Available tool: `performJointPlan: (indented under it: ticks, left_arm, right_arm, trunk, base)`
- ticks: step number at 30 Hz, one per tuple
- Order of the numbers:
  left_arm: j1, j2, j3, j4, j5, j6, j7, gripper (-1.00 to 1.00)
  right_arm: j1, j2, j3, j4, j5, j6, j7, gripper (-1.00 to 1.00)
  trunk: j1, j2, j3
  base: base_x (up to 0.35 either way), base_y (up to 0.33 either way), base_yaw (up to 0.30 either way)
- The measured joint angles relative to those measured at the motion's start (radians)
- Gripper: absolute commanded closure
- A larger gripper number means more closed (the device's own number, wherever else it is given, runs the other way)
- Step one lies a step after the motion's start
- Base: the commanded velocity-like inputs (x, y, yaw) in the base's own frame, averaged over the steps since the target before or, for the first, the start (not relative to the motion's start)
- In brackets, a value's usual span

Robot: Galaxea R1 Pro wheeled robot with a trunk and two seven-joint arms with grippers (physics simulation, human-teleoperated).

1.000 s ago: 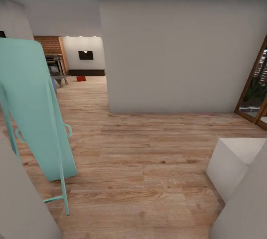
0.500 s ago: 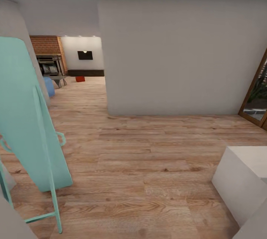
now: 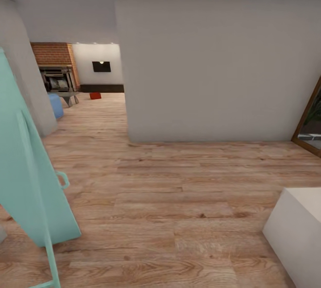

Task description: Move the two storage containers from the living room to the garage. In the garage, place one container on the floor and stack the other container on top of it (either order is fine).

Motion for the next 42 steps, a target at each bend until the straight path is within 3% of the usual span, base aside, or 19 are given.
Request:
performJointPlan:
  ticks: [5, 9, 42]
  left_arm:
    - [0.000, 0.000, 0.000, 0.000, 0.000, 0.000, 0.000, -1.00]
    - [0.000, 0.000, 0.000, 0.000, 0.000, 0.000, 0.000, -1.00]
    - [0.000, 0.000, 0.000, 0.000, 0.000, 0.000, 0.000, -1.00]
  right_arm:
    - [0.000, -0.001, 0.000, 0.000, -0.046, 0.000, 0.000, -1.00]
    - [0.000, -0.001, 0.000, 0.000, -0.060, 0.000, 0.000, -1.00]
    - [0.000, -0.001, 0.000, -0.001, -0.063, 0.000, 0.000, -1.00]
  trunk:
    - [0.000, 0.000, 0.000]
    - [0.000, 0.000, 0.000]
    - [0.000, 0.000, 0.000]
  base:
    - [0.322, 0.000, 0.000]
    - [0.322, 0.000, 0.000]
    - [0.322, 0.000, 0.000]
